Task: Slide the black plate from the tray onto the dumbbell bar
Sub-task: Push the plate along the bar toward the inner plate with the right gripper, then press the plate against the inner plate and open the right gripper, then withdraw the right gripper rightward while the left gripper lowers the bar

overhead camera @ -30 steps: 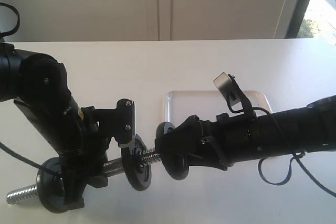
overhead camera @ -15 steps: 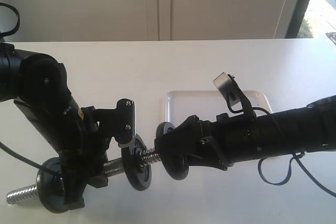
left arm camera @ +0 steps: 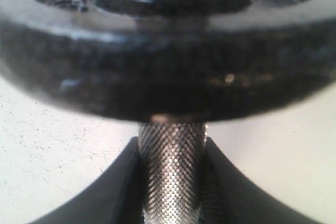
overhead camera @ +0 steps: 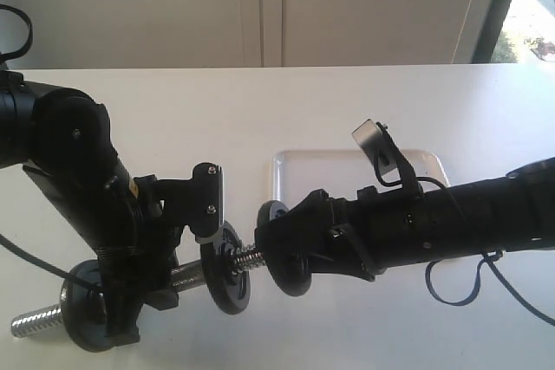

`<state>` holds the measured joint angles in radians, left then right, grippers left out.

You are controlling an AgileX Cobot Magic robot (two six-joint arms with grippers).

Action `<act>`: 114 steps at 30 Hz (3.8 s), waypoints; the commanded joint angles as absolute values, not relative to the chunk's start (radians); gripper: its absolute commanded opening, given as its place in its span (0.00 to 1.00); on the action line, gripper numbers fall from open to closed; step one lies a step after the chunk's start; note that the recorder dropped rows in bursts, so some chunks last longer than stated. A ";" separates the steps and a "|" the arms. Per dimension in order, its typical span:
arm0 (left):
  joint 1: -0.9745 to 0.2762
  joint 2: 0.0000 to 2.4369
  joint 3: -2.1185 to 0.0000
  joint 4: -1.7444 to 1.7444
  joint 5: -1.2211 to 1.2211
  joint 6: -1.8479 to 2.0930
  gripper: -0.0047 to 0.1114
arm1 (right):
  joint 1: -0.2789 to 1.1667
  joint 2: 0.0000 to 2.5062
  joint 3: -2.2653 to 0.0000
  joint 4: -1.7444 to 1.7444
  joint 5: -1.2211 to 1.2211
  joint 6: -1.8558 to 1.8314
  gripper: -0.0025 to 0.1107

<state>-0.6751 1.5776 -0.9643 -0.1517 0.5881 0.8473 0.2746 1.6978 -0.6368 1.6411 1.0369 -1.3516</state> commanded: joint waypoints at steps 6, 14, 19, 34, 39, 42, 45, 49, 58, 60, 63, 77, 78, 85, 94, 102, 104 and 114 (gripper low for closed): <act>-0.683 1.532 -0.988 -0.200 0.570 0.841 0.04 | 0.349 1.688 -0.637 1.736 1.022 -1.367 0.84; -0.683 1.532 -0.988 -0.200 0.570 0.841 0.04 | 0.412 1.688 -0.639 1.744 0.963 -1.367 0.84; -0.683 1.532 -0.988 -0.200 0.570 0.841 0.04 | 0.417 1.688 -0.639 1.744 0.962 -1.367 0.84; -0.683 1.532 -0.988 -0.200 0.570 0.841 0.04 | 0.417 1.688 -0.639 1.744 0.960 -1.357 0.94; -0.683 1.532 -0.988 -0.200 0.570 0.841 0.04 | 0.417 1.688 -0.639 1.744 0.960 -1.357 0.95; -0.683 1.532 -0.988 -0.200 0.570 0.841 0.04 | 0.417 1.688 -0.639 1.744 0.963 -1.357 0.95; -0.683 1.532 -0.988 -0.200 0.572 0.841 0.04 | 0.417 1.688 -0.639 1.744 0.961 -1.357 0.95; -0.683 1.532 -0.988 -0.200 0.572 0.841 0.04 | 0.417 1.688 -0.639 1.744 0.959 -1.359 0.95; -0.683 1.532 -0.988 -0.200 0.572 0.841 0.04 | 0.388 1.688 -0.644 1.744 0.968 -1.365 0.95; -0.683 1.532 -0.988 -0.200 0.572 0.841 0.04 | 0.377 1.688 -0.644 1.744 0.973 -1.365 0.95; -0.683 1.532 -0.988 -0.200 0.572 0.841 0.04 | 0.364 1.688 -0.644 1.744 0.980 -1.365 0.95; -0.683 1.532 -0.988 -0.200 0.572 0.841 0.04 | 0.307 1.688 -0.644 1.715 1.017 -1.365 0.95; -0.683 1.532 -0.988 -0.200 0.572 0.841 0.04 | 0.307 1.688 -0.644 1.708 1.017 -1.365 0.95; -0.683 1.532 -0.988 -0.200 0.572 0.841 0.04 | 0.307 1.688 -0.644 1.679 0.996 -1.365 0.95; -0.683 1.532 -0.988 -0.200 0.576 0.841 0.04 | 0.275 1.688 -0.644 1.638 0.994 -1.365 0.95; -0.683 1.532 -0.988 -0.200 0.576 0.841 0.04 | 0.268 1.688 -0.644 1.588 0.995 -1.365 0.95; -0.683 1.532 -0.988 -0.200 0.576 0.841 0.04 | 0.268 1.688 -0.644 1.585 0.992 -1.365 0.95; -0.683 1.532 -0.988 -0.200 0.576 0.841 0.04 | 0.268 1.688 -0.644 1.440 0.886 -1.320 0.95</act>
